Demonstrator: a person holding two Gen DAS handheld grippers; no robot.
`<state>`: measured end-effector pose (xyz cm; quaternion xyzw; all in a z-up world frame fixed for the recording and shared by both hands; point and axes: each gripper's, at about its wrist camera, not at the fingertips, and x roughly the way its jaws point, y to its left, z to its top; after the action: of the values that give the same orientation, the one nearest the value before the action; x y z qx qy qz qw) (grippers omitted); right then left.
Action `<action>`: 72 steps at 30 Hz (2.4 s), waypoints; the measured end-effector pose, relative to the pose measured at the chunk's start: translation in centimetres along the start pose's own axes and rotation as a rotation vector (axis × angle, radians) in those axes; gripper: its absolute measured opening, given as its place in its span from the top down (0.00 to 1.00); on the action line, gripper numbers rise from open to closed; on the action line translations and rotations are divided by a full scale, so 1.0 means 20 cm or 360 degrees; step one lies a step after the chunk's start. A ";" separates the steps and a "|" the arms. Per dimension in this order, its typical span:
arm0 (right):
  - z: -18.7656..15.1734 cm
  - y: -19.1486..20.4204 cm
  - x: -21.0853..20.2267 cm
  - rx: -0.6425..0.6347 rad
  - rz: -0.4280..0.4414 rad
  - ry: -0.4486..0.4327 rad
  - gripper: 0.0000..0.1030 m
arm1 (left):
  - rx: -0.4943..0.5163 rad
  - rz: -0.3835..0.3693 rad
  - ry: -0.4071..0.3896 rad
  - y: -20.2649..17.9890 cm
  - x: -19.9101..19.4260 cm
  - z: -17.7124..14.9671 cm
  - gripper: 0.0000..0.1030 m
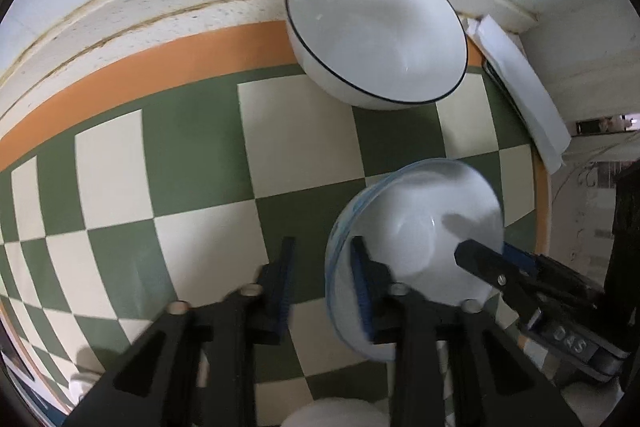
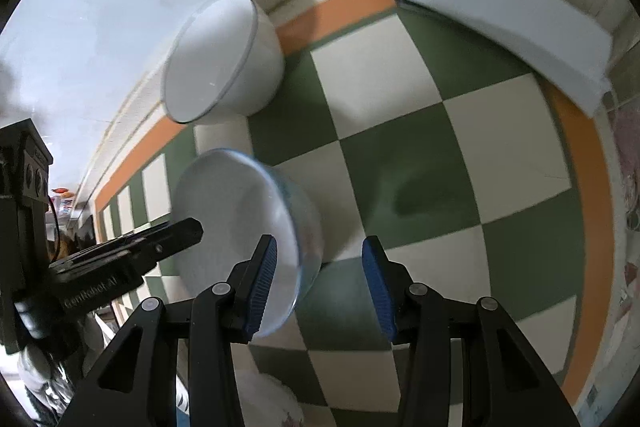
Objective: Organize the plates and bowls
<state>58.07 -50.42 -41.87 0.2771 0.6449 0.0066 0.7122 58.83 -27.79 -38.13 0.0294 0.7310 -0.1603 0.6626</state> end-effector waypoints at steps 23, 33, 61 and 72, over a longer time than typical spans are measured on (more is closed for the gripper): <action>-0.27 0.25 -0.26 -0.0102 0.0042 -0.0075 0.87 | 0.0110 -0.0085 -0.0166 -0.06 -0.43 -0.33 0.89; -0.72 0.25 -0.38 -0.0122 0.0083 -0.0007 0.87 | 0.0147 -0.0115 -0.0104 0.02 -0.46 -0.75 0.89; -0.93 0.22 -0.03 -0.0104 -0.0066 0.0206 0.87 | 0.0285 0.0179 0.0046 0.00 -0.13 -0.92 0.89; -0.93 0.21 -0.02 -0.0082 -0.0027 0.0237 0.86 | 0.0254 0.0188 0.0087 0.03 -0.12 -0.89 0.88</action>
<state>42.39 -39.88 -40.05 0.2520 0.6980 0.0376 0.6692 42.19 -21.94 -34.68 0.1294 0.7306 -0.1777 0.6464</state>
